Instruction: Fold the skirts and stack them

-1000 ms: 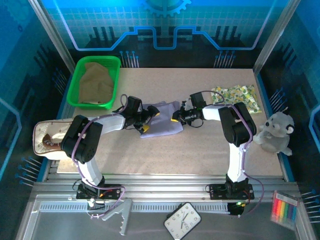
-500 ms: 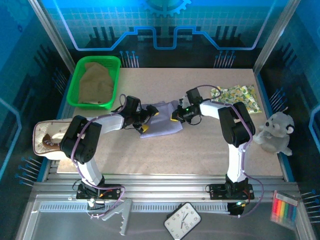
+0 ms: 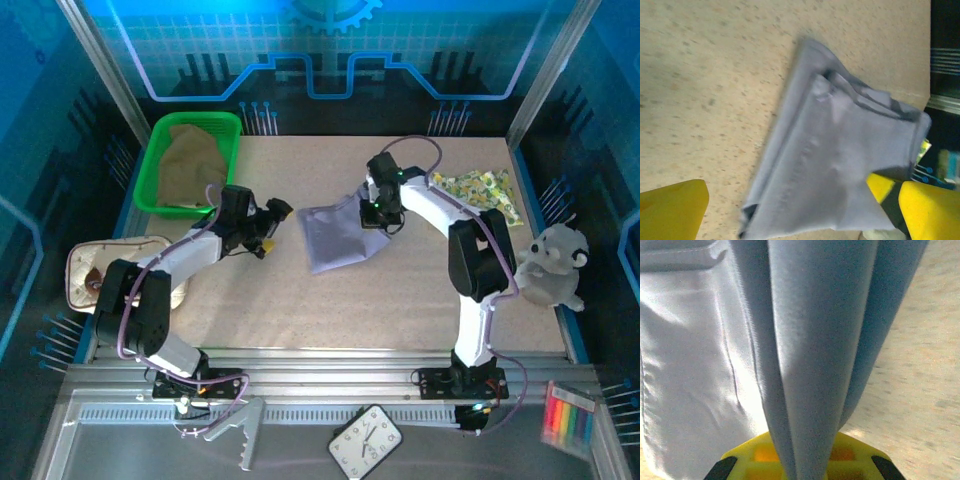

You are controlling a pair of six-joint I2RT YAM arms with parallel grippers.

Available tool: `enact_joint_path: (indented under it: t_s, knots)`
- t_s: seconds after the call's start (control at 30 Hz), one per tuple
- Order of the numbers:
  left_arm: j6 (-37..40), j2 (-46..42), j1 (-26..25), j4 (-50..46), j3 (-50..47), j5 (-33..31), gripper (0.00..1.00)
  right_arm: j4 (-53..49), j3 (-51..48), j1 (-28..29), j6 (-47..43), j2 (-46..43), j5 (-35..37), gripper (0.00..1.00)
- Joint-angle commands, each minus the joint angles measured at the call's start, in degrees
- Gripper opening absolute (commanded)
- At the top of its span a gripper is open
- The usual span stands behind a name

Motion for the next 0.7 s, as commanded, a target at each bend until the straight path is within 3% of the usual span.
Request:
enact_joint_path:
  t_s: [0.0, 0.13, 0.33, 0.53, 0.67]
  knots:
    - [2.88, -1.13, 0.66, -6.17, -0.07, -3.50, 0.99, -11.23, 4.43, 0.40, -7.75, -2.47, 12.46, 0.00]
    - [5.84, -1.75, 0.23, -14.69, 4.29, -10.29, 0.99, -17.50, 9.63, 0.32, -12.34, -1.09, 21.18, 0.00]
    - [5.96, -2.42, 0.23, -17.07, 6.00, -14.60, 0.99, -19.34, 13.52, -0.18, -18.55, 0.53, 30.32, 0.00]
    - [7.31, -2.50, 0.23, -18.47, 7.50, -16.14, 0.99, -23.38, 20.96, -1.44, -21.56, 3.54, 35.54, 0.00]
    - [8.00, -2.86, 0.24, -18.07, 7.73, -16.75, 0.99, -25.32, 26.86, -3.26, -21.56, 4.59, 34.66, 0.00]
